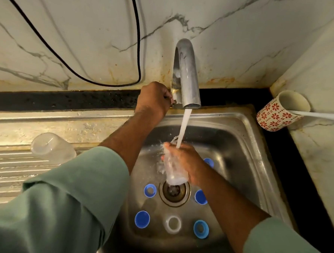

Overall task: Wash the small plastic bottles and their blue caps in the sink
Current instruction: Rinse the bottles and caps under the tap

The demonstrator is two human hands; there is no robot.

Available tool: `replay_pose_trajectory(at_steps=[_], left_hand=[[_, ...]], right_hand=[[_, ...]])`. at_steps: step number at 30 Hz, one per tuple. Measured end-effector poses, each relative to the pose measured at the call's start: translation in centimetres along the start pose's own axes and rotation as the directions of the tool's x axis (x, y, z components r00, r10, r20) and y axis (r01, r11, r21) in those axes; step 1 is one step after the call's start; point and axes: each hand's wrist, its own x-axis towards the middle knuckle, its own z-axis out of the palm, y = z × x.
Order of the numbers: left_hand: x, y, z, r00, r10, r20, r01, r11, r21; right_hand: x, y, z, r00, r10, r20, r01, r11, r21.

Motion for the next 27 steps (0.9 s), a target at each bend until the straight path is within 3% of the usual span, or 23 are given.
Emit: replay_pose_trajectory(at_steps=[2,5,9,10,13,16,20,23,25,27], left_hand=[[0.1,0.1,0.0,1.000,-0.005,-0.001,0.005,1.000,0.000],[0.1,0.0,0.0,1.000,-0.024,-0.011,0.024,1.000,0.008],[0.3,-0.2,0.3,1.000,-0.020,-0.015,0.021,1.000,0.010],[0.3,-0.3,0.4,1.000,-0.019,-0.016,0.019,1.000,0.010],[0.5,-0.4,0.3,0.999,-0.031,-0.017,0.031,1.000,0.001],[0.5,-0.2,0.2,1.000,-0.020,-0.004,0.020,1.000,0.014],[0.3,0.0,0.2,0.999,-0.041,-0.019,0.041,0.999,0.006],[0.2,-0.1,0.5,0.997,-0.074,-0.032,0.072,0.995,-0.064],[0.2,-0.1,0.6,0.995,-0.093,-0.030,0.090,0.992,-0.094],[0.1,0.1,0.5,0.993,-0.112,-0.026,0.109,0.990,-0.094]], right_hand=[[0.8,0.1,0.0,0.995,0.099,-0.017,-0.097,0.991,0.091],[0.6,0.1,-0.1,0.987,0.148,0.066,-0.159,0.957,0.242],[-0.1,-0.2,0.2,0.975,0.068,0.210,-0.150,0.903,0.402],[0.0,-0.1,0.5,0.983,0.050,0.175,-0.119,0.903,0.413],[1.0,0.4,1.8,0.991,0.127,-0.036,-0.108,0.937,0.332],[1.2,-0.3,2.6,0.971,0.206,-0.117,-0.167,0.945,0.282],[1.7,-1.1,3.0,0.942,0.319,-0.104,-0.272,0.907,0.321],[1.3,-1.0,1.8,0.927,0.369,0.065,-0.365,0.851,0.378],[0.0,-1.1,0.6,0.926,0.338,0.171,-0.368,0.910,0.192],[-1.0,-0.9,-0.5,0.927,0.322,0.192,-0.341,0.937,0.076]])
